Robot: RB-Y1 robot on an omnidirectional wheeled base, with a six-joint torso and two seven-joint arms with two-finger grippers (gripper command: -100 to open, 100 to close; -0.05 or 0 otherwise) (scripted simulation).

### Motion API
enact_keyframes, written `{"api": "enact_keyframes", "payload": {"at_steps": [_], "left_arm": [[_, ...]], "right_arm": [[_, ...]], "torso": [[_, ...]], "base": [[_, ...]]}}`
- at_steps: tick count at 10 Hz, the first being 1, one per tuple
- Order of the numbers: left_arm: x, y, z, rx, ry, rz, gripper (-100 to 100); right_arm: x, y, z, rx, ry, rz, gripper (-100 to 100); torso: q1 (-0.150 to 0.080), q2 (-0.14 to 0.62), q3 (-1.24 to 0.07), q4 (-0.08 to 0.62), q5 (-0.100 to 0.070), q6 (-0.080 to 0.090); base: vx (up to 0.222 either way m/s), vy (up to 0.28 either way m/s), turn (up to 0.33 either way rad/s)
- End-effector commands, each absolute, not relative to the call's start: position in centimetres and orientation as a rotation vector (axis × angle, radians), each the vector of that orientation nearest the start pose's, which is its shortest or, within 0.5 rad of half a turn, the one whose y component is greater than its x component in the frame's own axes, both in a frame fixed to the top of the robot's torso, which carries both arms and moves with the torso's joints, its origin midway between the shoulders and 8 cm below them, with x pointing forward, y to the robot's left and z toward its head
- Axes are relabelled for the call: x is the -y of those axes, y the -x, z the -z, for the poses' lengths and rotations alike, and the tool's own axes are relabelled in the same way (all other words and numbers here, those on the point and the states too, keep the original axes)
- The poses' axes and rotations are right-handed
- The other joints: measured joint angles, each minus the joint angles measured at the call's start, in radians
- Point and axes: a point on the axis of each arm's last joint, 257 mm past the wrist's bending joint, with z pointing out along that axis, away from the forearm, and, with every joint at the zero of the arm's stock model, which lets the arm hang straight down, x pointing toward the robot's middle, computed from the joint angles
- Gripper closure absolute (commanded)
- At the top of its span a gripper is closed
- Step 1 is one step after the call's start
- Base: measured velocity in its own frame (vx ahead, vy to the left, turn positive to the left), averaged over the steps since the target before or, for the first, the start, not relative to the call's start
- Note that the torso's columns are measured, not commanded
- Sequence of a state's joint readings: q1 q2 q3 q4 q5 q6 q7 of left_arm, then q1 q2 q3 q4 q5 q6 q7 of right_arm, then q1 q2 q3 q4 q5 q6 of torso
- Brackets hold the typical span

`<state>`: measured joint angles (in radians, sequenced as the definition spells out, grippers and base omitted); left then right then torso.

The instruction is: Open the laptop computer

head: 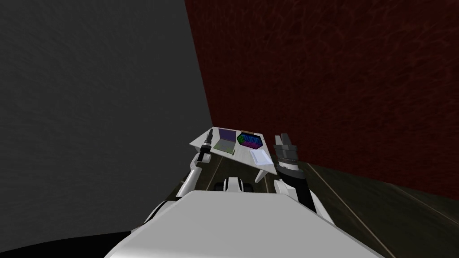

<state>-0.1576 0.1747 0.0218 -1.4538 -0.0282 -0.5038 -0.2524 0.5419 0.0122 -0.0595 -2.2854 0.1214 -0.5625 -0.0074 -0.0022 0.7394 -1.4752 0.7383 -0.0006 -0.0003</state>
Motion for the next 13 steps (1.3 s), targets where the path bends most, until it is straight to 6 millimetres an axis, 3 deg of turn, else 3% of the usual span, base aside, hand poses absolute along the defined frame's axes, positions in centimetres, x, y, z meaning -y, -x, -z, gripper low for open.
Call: {"api": "enact_keyframes", "payload": {"at_steps": [1, 2, 3, 4, 13], "left_arm": [[-24.1, -57.1, 7.9, -0.998, 0.512, 1.067, -100], [-24.3, -57.4, 9.4, -1.024, 0.532, 1.057, -100], [-24.2, -58.1, 8.8, -1.02, 0.525, 1.051, -100], [-24.5, -58.4, 10.3, -1.044, 0.545, 1.041, -100], [-25.6, -62.3, 15.7, -1.162, 0.632, 0.966, -100]], "right_arm": [[28.5, -32.9, -2.4, -0.657, -0.558, -1.168, 0], [28.5, -32.9, -2.4, -0.657, -0.558, -1.168, 0], [28.5, -32.9, -2.4, -0.657, -0.558, -1.168, 0], [28.5, -32.9, -2.4, -0.657, -0.558, -1.168, 0], [28.5, -32.9, -2.4, -0.657, -0.558, -1.168, 0]], "torso": [[0.001, 0.0, 0.0, 0.0, 0.0, 0.001], [0.004, -0.003, -0.001, 0.0, 0.001, 0.001], [0.003, -0.002, -0.001, -0.001, 0.001, 0.0], [0.002, -0.002, -0.001, 0.0, 0.001, 0.0], [0.003, -0.003, -0.001, -0.001, 0.001, 0.0]], "base": [[0.071, 0.105, -0.238], [0.062, 0.091, -0.095], [0.054, 0.091, -0.122], [0.042, 0.072, -0.067], [0.051, 0.08, -0.107]]}}
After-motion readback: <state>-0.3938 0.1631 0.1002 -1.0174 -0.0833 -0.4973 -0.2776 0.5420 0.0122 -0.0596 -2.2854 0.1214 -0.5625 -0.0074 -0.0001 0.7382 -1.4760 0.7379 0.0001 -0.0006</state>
